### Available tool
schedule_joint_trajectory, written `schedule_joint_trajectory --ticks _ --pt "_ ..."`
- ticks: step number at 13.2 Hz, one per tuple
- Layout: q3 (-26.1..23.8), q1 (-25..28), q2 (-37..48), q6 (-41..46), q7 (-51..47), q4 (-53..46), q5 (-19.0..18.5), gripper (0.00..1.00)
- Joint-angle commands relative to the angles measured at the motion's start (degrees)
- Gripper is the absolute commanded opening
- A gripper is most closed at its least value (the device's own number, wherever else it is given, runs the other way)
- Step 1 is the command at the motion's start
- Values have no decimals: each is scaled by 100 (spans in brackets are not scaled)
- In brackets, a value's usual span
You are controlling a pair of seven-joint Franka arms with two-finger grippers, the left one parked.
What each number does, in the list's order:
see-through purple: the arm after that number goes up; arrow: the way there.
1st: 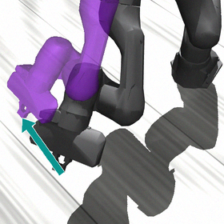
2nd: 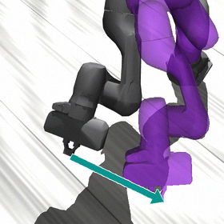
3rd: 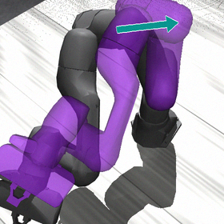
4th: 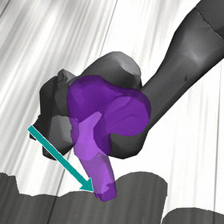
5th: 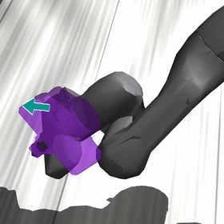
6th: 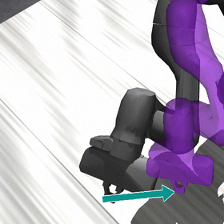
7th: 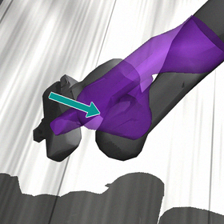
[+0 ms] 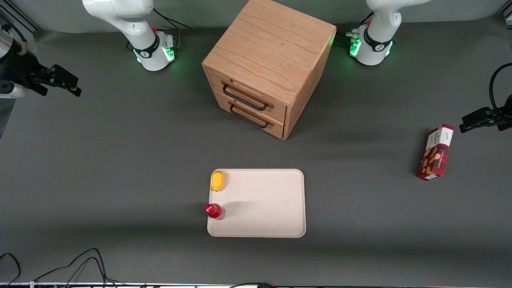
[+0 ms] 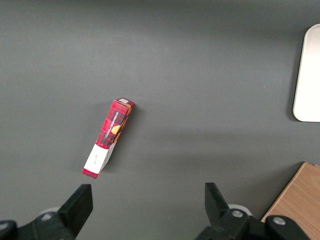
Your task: Open upper drawer
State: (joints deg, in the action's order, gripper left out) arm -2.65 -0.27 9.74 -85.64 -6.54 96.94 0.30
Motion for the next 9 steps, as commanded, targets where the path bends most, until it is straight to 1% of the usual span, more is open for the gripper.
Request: schedule_joint_trajectory --ticks 1,5,7,8,9 --pt "18 10 -61 179 -93 -141 -82 100" --pt "18 10 -157 258 -58 -298 -56 100" --pt "-60 62 -166 450 64 -447 -47 100" --pt "-139 80 -192 600 352 -526 101 100" --pt "-192 71 -244 662 755 -658 546 100"
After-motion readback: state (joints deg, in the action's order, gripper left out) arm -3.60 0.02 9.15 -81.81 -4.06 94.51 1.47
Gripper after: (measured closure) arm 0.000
